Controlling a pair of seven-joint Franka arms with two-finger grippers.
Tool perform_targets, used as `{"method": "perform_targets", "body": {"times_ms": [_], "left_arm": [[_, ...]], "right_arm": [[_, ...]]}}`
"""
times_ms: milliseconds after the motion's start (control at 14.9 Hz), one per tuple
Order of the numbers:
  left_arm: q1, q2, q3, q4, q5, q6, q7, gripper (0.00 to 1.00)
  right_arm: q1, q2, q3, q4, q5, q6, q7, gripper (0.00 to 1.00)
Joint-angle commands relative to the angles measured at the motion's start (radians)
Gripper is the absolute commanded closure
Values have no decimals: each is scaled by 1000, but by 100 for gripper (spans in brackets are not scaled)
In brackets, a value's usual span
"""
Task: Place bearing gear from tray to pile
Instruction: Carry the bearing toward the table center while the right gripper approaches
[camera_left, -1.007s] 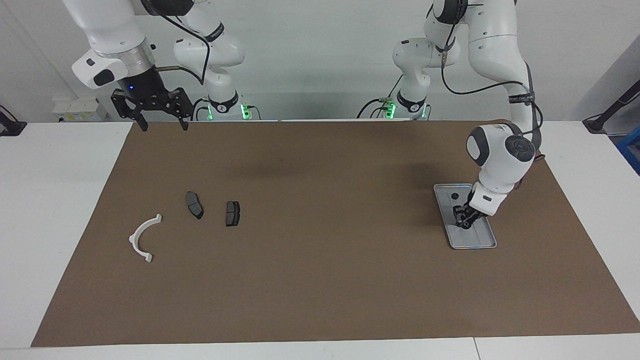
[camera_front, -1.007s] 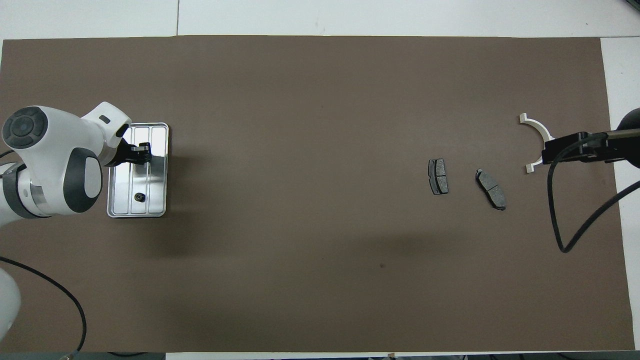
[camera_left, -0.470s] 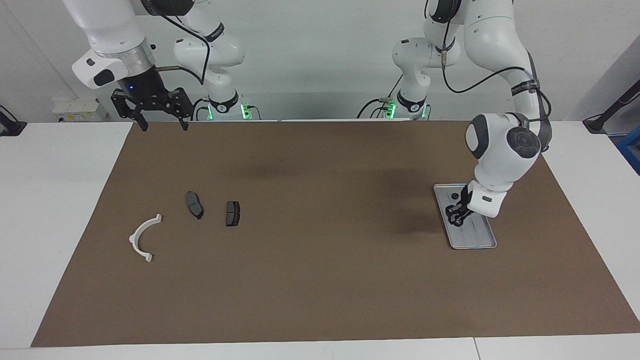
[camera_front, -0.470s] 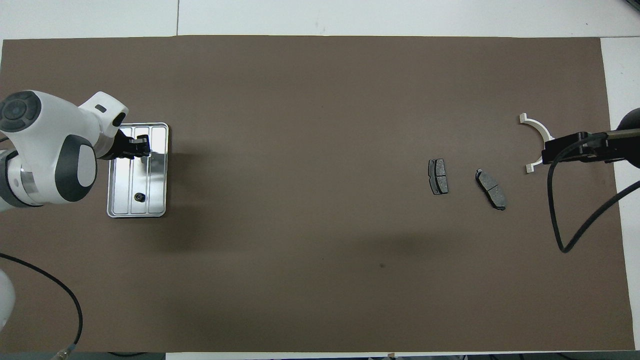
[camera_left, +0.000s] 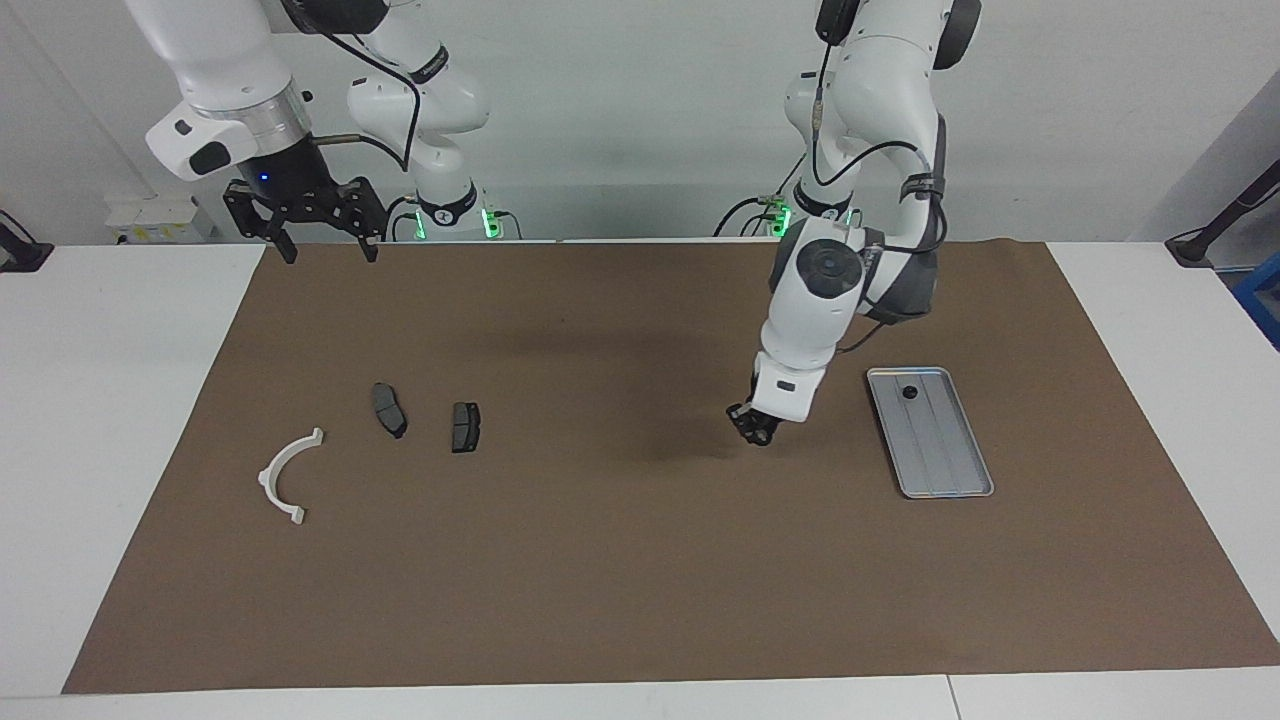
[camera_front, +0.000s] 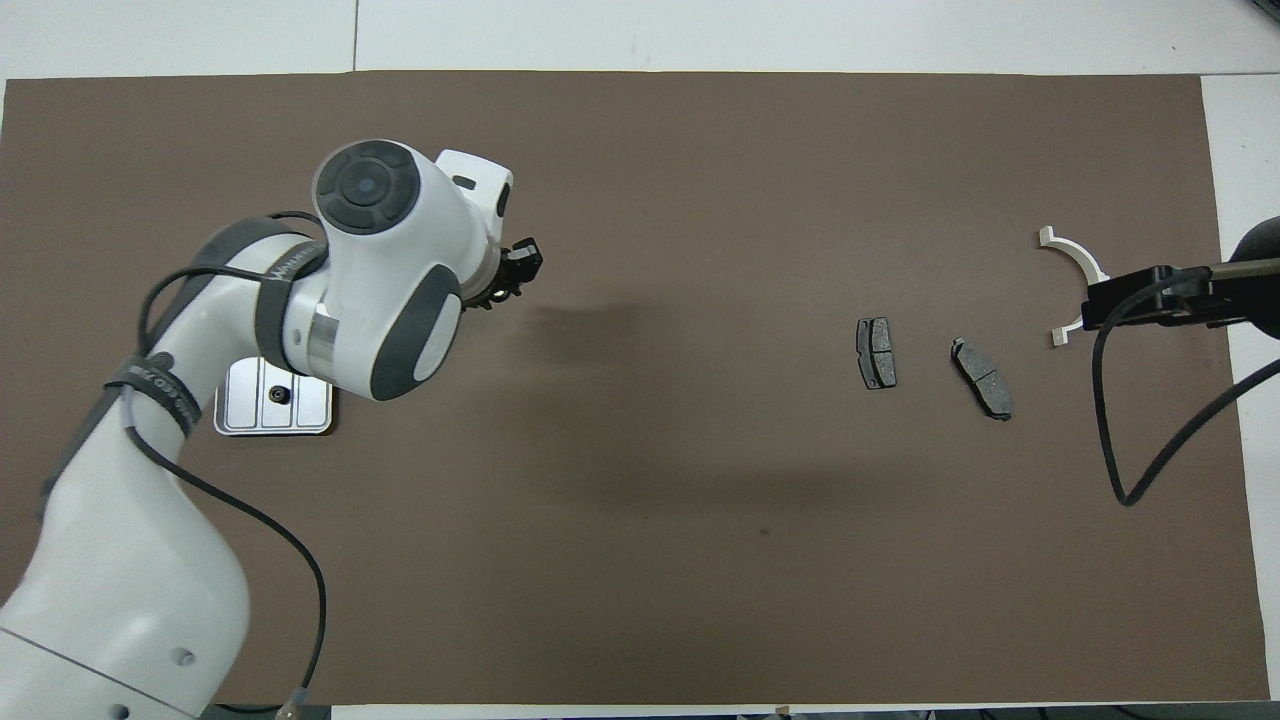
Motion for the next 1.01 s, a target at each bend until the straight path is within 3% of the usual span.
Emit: {"method": "perform_targets", "body": {"times_ms": [0,268,336,403,470,738,940], "left_arm": [[-63,51,14,16,19,48,-81,90],[-88,33,16,-113,23,168,-113,87],[-86,31,16,-119,23,170,-113,76],[-85,31,17,-114,23,163,-113,45],[-85,31,20,-108,23,150,-115,0],[-18,18,33,4,49,-85,-74,0],[122,-120,36,-157,63,-117,250,0]], "right_arm": [[12,-13,2,-117,3,128,13,0],[44,16,9,-229,3,288,19,0],[50,34,9,-231,3,304,30,0],[60,56,9,-231,1,316,56,0],[72,70,9,-229,1,339,80,0],[116,128,9,-229,1,394,201,0],[185,172,9,-225,1,436,354,0]]}}
